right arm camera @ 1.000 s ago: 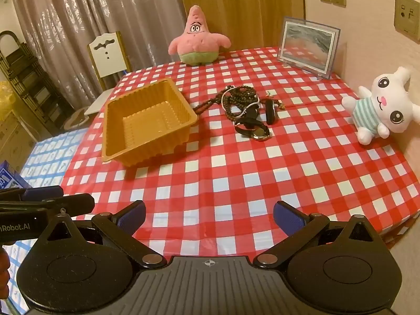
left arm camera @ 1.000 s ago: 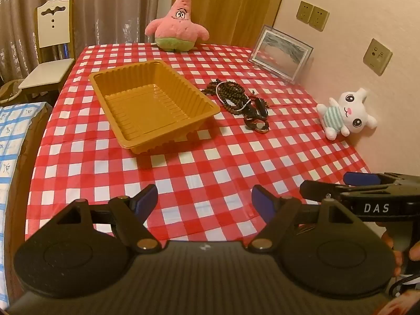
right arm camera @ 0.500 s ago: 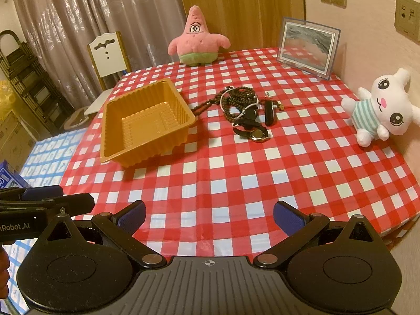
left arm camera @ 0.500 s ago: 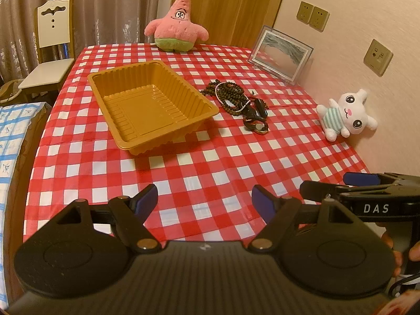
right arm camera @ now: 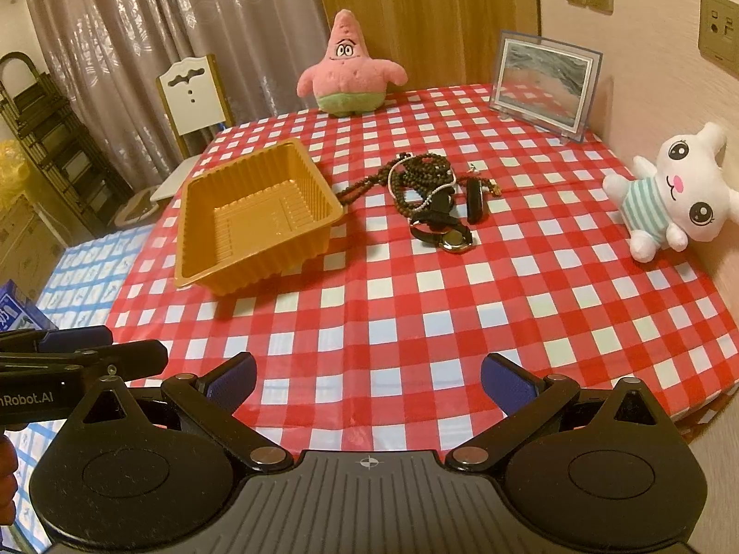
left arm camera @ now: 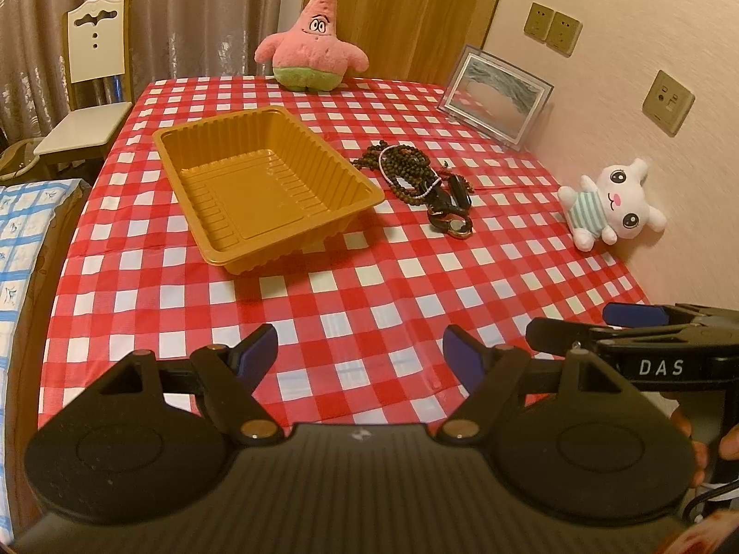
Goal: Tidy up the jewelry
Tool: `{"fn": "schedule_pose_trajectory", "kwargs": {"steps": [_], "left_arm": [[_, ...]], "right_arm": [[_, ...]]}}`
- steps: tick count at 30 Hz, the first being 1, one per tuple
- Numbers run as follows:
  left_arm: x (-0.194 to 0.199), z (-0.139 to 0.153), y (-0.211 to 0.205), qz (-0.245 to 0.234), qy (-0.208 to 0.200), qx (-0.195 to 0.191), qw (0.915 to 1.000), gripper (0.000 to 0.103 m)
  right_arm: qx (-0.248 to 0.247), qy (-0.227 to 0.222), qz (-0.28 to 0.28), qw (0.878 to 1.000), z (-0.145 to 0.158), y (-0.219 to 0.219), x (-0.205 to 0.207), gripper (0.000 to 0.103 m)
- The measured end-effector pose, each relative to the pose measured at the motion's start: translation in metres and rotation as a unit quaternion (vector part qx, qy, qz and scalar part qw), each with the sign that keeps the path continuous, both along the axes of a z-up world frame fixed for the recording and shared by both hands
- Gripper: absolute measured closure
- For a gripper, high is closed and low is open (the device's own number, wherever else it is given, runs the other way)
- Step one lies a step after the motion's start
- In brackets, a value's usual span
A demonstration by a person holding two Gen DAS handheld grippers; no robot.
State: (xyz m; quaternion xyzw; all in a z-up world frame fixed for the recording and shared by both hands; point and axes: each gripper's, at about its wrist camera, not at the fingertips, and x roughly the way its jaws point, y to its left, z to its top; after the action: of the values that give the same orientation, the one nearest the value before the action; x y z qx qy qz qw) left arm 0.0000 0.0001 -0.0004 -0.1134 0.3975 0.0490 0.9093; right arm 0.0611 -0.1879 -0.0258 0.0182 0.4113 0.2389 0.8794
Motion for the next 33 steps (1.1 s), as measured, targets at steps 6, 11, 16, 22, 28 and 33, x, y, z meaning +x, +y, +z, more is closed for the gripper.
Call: {"fn": "schedule_pose_trajectory", "kwargs": {"steps": [6,11,16,22,28,33], "left_arm": [[0.0,0.0,0.0,0.0,0.0,0.0,1.0,0.026],[0.0,0.0,0.0,0.0,0.0,0.0,1.0,0.026],[0.0,0.0,0.0,0.0,0.001,-0.001,1.0,0.026],[0.012,0.003,-0.005,0.001,0.001,0.0,1.0,0.026],[0.012,0.001,-0.004,0.002,0.002,0.0,1.0,0.026],[0.013,0.001,-0.004,0.001,0.002,-0.001,1.0,0.026]], "right_arm": [[0.0,0.0,0.001,1.0,0.0,-0.002,0.003,0.0],[0.0,0.0,0.001,1.0,0.0,-0.002,0.003,0.0],[0.0,0.001,0.001,1.0,-0.001,0.0,0.003,0.0],[-0.001,0.003,0.005,1.0,-0.003,0.001,0.007,0.0],[-0.001,0.003,0.007,1.0,-0.006,0.004,0.01,0.0],[-0.002,0.004,0.008,1.0,-0.007,0.005,0.012,0.0]]}}
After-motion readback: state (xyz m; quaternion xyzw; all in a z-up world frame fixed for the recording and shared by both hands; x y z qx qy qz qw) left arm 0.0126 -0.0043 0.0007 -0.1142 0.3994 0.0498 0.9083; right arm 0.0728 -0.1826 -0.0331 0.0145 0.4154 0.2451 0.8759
